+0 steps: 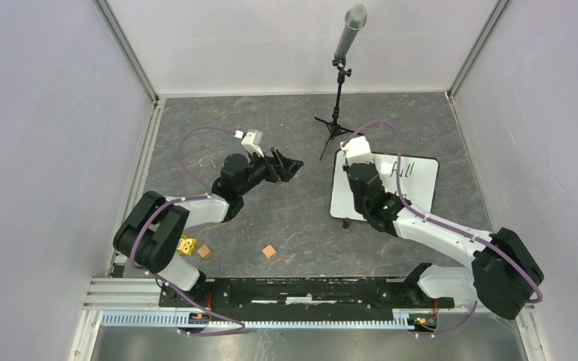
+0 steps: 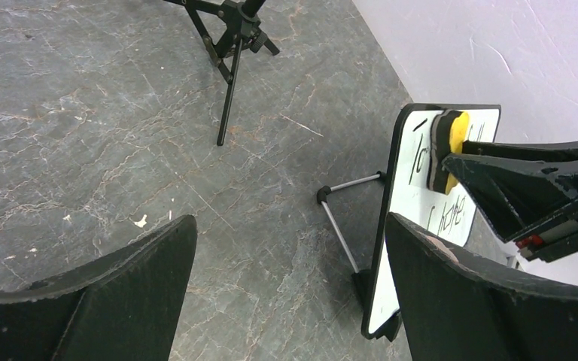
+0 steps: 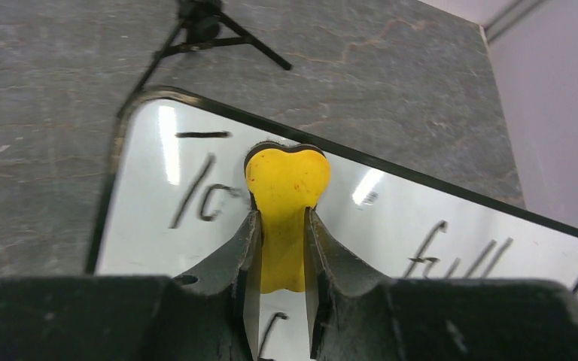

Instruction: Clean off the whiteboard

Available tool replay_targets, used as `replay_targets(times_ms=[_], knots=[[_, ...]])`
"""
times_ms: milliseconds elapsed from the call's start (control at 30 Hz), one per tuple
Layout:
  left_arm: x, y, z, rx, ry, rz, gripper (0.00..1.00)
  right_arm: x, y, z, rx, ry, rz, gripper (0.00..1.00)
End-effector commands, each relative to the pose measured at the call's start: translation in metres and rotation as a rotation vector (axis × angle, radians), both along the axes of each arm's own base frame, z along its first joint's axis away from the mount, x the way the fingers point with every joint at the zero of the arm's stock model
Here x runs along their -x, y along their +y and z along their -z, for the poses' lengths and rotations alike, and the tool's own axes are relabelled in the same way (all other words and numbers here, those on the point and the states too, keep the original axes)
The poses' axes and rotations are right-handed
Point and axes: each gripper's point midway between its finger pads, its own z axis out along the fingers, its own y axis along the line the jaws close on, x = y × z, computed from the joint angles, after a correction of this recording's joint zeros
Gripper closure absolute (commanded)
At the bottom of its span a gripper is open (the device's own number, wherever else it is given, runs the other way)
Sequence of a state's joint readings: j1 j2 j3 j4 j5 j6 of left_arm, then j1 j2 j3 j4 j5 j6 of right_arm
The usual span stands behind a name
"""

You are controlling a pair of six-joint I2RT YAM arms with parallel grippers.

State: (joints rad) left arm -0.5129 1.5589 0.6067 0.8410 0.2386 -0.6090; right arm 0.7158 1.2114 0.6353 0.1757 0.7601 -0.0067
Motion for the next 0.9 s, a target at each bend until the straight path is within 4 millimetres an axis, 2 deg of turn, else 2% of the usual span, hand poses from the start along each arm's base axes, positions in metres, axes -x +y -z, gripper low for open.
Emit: replay_targets(times_ms=[0, 133, 233, 333, 600, 867], knots=[[-0.006, -0.005, -0.028, 0.007, -0.108, 0.011, 0.0, -0.007, 0.044, -0.007, -0.029, 0.005, -0.108, 0.81], [-0.006, -0.004, -0.029, 0.005, -0.111, 0.008, 0.0, -0.01, 0.058, -0.007, -0.078, 0.01, -0.127, 0.81], [-0.006, -0.003, -0.028, 0.0, -0.11, 0.004, 0.0, -0.011, 0.051, -0.012, -0.073, -0.006, -0.098, 0.81], [-0.006, -0.003, -0.028, 0.001, -0.111, 0.004, 0.0, -0.01, 0.032, -0.012, -0.054, -0.01, -0.052, 0.81], [-0.005, -0.004, -0.03, 0.004, -0.113, 0.005, 0.0, 0.001, -0.033, -0.004, -0.033, 0.002, 0.088, 0.81], [-0.005, -0.004, -0.03, 0.006, -0.113, 0.007, 0.0, 0.001, -0.07, -0.01, -0.013, -0.006, 0.189, 0.81]])
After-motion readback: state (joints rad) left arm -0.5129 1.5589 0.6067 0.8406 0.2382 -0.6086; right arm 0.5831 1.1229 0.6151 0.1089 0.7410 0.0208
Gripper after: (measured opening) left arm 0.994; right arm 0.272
